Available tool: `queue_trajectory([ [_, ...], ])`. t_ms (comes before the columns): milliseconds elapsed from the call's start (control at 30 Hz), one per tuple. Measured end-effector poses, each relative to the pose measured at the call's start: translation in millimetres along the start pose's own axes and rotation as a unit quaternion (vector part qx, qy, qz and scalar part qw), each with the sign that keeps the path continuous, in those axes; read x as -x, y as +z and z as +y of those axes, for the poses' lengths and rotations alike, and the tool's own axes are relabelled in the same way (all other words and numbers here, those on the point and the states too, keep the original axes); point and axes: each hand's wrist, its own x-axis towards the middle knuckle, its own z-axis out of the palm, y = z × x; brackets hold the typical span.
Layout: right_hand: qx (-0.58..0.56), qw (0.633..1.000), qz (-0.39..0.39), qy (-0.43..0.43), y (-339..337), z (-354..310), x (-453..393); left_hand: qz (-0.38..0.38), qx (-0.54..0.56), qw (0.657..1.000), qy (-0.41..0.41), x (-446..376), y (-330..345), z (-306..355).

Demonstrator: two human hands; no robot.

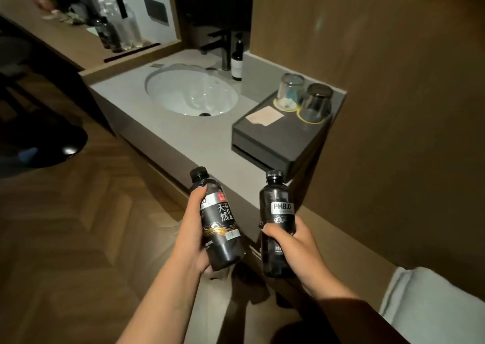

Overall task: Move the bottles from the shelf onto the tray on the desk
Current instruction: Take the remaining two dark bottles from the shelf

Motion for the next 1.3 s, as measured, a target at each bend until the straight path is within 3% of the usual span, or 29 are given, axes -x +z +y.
queue_trajectory([
  [267,-0.046,0.994,-0.088,0.037,115.2,-20.0,-34.3,0.061,0.036,0.996,-0.049,-16.9,-89.2,68.6],
  [633,-0.041,0.984,-0.153,0.086,236.0,-57.7,-120.0,0.113,0.024,0.993,0.015,-63.5,-143.4,165.5],
  [1300,0.098,0.963,-0.248,0.027,420.4,-173.0,-261.9,0.133,0.049,0.989,0.029,-180.4,-212.9,370.0],
])
